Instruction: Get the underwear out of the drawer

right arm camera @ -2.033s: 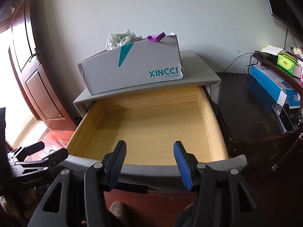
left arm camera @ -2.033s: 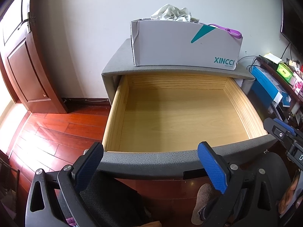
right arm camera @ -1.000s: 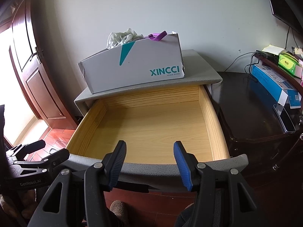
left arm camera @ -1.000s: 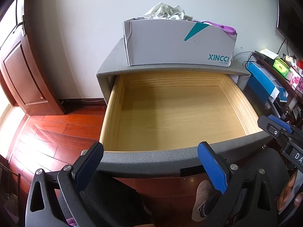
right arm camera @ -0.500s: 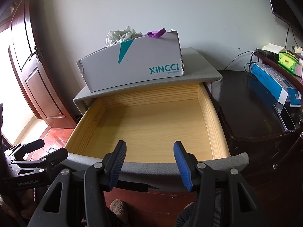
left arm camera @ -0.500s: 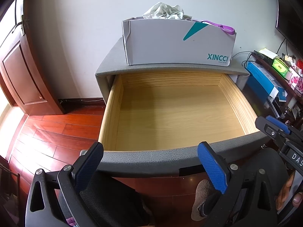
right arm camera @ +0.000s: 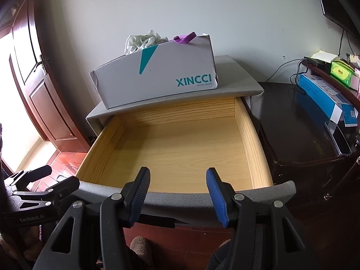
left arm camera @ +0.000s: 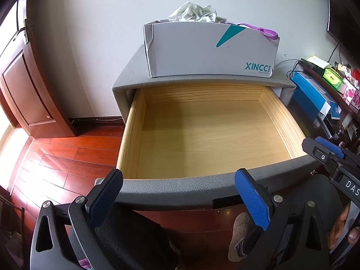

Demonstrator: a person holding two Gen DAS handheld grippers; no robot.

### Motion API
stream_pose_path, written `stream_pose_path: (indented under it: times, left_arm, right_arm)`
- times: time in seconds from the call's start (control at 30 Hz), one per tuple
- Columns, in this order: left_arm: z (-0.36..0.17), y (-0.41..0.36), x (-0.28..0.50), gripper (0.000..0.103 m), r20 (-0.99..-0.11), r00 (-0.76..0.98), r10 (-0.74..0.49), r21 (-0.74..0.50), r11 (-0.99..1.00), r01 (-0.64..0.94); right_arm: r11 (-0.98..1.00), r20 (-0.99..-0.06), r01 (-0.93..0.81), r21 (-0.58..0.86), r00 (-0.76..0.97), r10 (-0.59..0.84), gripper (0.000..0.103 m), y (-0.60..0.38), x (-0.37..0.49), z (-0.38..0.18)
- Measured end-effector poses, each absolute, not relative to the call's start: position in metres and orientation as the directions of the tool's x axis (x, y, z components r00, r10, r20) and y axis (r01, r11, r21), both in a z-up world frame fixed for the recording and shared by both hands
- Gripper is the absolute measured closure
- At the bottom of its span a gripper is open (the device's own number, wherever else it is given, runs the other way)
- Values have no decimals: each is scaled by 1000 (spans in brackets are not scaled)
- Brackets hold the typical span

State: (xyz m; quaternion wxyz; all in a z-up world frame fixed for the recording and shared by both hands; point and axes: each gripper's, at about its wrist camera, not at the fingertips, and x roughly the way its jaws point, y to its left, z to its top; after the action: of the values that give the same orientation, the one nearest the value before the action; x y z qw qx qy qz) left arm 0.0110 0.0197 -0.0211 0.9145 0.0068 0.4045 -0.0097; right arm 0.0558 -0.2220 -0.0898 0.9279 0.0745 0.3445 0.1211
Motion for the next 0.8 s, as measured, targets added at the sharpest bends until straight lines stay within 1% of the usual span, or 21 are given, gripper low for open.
stream_pose_path:
  times: [0.2,0.8]
  left_arm:
    - [-21,20,12,4,-742,670,-15,-1,1000,22]
    - [-22,14,10,2,-735,678,-2,28,999,33]
  right_arm:
    - [960,-620,-172,220,735,274,50,-222,56,-90]
    - [977,-609,-137,163,765,209,50,-225,54,-87]
